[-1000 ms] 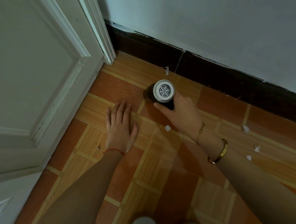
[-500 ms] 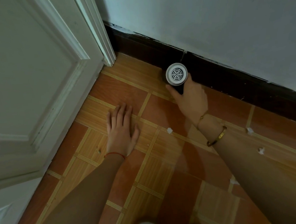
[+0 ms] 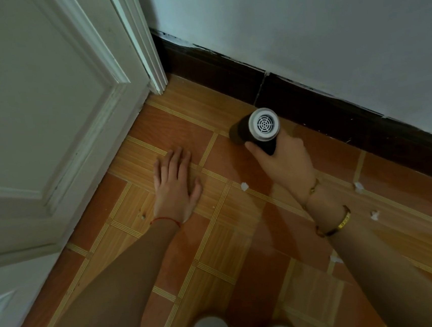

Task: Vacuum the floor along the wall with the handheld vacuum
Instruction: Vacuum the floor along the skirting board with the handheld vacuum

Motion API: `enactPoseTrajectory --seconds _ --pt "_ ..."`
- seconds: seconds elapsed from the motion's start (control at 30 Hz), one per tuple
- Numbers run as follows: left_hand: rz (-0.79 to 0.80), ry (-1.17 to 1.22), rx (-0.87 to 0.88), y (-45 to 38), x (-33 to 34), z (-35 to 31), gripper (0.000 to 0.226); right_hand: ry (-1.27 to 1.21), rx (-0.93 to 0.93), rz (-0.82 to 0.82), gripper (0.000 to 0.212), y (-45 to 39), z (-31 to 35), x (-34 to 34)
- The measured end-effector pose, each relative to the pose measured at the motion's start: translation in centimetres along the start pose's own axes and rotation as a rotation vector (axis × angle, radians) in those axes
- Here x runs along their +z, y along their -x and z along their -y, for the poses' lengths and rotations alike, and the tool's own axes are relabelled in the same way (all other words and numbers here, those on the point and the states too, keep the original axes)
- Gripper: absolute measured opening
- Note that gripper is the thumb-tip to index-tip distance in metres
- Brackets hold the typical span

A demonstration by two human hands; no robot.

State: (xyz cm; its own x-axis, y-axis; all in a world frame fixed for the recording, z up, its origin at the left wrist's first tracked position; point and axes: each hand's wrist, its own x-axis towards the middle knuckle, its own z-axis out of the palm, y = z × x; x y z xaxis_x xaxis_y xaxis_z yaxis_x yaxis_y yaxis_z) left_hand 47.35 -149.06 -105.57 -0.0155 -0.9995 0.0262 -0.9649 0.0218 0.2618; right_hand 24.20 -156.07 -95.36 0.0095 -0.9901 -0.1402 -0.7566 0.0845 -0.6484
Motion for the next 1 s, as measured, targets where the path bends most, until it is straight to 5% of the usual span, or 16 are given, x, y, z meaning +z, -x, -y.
enactPoseTrajectory --seconds 0.2,0.4,0.67,0.87,1.0 --pt "0.033 -0.069 0.008 0.0 0.0 -0.2 0.064 -0.018 0.010 0.146 0.055 3.0 -0.7 -1.3" --pt "0.005 -0.072 -0.008 0.8 -0.2 -0.7 0.057 0.056 0.011 0.003 0.065 3.7 -1.2 0.0" --pt "-0.010 -0.010 -0.083 5.6 -1.7 1.7 0.051 -0.004 -0.189 0.312 0.071 4.6 2.6 3.7" --pt "-0.097 -0.064 -0.208 8.9 -3.2 4.5 0.047 0.057 -0.151 0.134 0.067 2.2 4.7 5.4" --pt "-0.117 -0.052 -0.347 11.4 -3.2 6.4 0.050 0.019 -0.213 0.176 0.071 1.5 6.2 7.0"
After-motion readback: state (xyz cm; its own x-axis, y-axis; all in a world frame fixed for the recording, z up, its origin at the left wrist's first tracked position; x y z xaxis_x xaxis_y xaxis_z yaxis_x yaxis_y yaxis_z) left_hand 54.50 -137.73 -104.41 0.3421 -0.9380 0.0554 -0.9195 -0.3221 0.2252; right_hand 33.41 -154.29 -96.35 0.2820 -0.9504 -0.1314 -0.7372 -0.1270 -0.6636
